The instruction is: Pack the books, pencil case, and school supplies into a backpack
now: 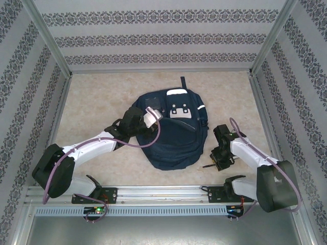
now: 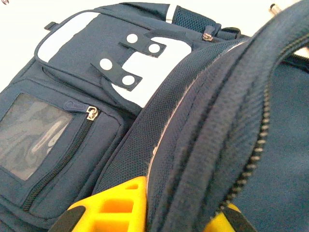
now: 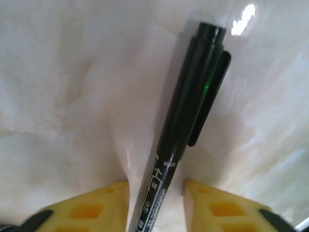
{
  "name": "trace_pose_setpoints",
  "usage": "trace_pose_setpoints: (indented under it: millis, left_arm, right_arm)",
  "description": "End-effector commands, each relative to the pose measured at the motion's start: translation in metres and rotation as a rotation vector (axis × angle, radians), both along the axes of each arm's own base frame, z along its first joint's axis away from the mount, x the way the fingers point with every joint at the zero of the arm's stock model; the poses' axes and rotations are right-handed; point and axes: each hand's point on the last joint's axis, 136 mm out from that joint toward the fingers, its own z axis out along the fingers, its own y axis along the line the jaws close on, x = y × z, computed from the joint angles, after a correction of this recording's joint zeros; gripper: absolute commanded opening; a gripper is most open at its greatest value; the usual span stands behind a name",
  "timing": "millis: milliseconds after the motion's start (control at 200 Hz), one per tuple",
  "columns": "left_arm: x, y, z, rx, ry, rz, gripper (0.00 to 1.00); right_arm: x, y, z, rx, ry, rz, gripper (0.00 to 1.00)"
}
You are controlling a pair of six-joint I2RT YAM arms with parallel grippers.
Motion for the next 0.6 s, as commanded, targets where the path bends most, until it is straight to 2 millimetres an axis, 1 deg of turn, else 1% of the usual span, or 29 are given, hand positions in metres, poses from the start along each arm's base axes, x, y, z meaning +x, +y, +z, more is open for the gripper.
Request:
trace_pose_setpoints:
  millis: [0,40,135,170,220,300,360,410,520,595]
  left_arm:
    - [-0.001,-0.019,0.026,-0.190,0.040,0.001,0.00]
    - [-0.004,-0.023,0.024,-0.218,0.078,-0.006,0.00]
    - [-0.021,-0.043,0.021,-0.281,0.132,-0.153,0.00]
    - [-0.024,-0.047,0.020,-0.299,0.162,-0.173,0.00]
    - [-0.023,-0.049,0.016,-0.302,0.200,-0.166,0.00]
    - [-0.013,-0.046,0.010,-0.274,0.231,-0.109,0.00]
    - [-0.007,-0.043,0.010,-0.249,0.230,-0.076,0.00]
    - [-0.002,-0.041,0.013,-0.237,0.222,-0.056,0.00]
    - [0.005,-0.037,0.016,-0.215,0.199,-0.023,0.00]
    - [0.007,-0.039,0.020,-0.230,0.192,-0.027,0.00]
  right_arm:
    - [-0.003,0.000,-0.009,0.004,0.013,-0.016,0.23]
    - [-0.002,0.000,-0.010,0.006,0.003,-0.033,0.21]
    - [0.000,0.001,-0.011,0.011,-0.021,-0.057,0.16]
    - [0.000,0.000,-0.010,0.010,-0.026,-0.066,0.13]
    - [0.000,0.000,-0.008,0.012,-0.032,-0.077,0.10]
    - [0.001,0.002,0.000,0.025,-0.042,-0.087,0.05]
    - [0.002,0.005,0.012,0.042,-0.059,-0.097,0.02]
    - [0.006,0.008,0.024,0.056,-0.088,-0.104,0.01]
    - [0.013,0.008,0.058,0.054,-0.166,-0.105,0.00]
    - [0.017,0.011,0.081,0.059,-0.205,-0.100,0.00]
